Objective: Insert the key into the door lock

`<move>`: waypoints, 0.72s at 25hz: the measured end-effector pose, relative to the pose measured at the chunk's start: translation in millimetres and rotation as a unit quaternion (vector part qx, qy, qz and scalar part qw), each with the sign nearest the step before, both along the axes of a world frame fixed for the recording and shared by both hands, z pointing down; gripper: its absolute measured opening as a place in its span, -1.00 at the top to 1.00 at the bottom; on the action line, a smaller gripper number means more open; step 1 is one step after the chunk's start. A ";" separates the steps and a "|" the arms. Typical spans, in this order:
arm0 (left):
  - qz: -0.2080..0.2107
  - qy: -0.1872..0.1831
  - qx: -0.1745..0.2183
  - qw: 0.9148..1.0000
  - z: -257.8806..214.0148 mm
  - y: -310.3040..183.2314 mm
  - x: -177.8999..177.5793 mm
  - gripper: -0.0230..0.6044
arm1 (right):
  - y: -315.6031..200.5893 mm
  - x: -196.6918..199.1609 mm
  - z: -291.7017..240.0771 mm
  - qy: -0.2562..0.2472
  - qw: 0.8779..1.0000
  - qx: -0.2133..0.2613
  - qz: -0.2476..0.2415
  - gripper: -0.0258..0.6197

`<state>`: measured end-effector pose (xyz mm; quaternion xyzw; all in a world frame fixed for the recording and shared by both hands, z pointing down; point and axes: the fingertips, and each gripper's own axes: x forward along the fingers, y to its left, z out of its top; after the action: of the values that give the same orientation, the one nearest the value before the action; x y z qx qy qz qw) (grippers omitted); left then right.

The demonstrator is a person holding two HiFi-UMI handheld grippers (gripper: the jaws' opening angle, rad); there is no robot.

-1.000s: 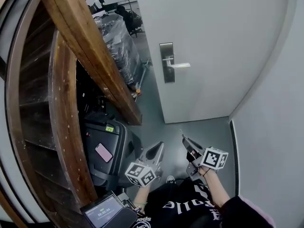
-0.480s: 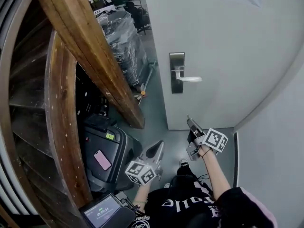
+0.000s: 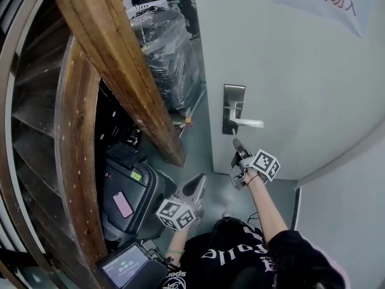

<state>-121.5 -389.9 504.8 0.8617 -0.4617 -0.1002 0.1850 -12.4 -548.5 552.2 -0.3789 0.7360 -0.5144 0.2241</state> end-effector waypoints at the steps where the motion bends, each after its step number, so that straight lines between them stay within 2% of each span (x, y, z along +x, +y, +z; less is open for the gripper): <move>1: -0.003 -0.002 -0.001 1.000 0.6 -2.4 -0.2 0.91 | -7.8 -0.9 1.4 -0.004 1.000 -0.003 0.002 0.82; 10: -0.043 -0.013 -0.025 0.999 13.8 -6.6 -24.0 0.91 | -40.5 -9.3 8.0 -0.049 0.999 -0.017 0.005 0.82; 16: -0.042 -0.017 -0.035 0.998 19.3 -6.7 -23.9 0.91 | -48.9 -11.6 10.0 -0.147 0.987 -0.042 0.039 0.82; 18: -0.037 -0.018 -0.038 0.998 22.3 -5.7 -21.6 0.91 | -53.1 -14.6 11.3 -0.136 0.989 -0.037 0.042 0.82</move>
<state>-143.2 -395.6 527.1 0.8380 -0.5003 -0.0738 0.2049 -27.0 -601.6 563.5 -0.3435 0.6628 -0.5781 0.3295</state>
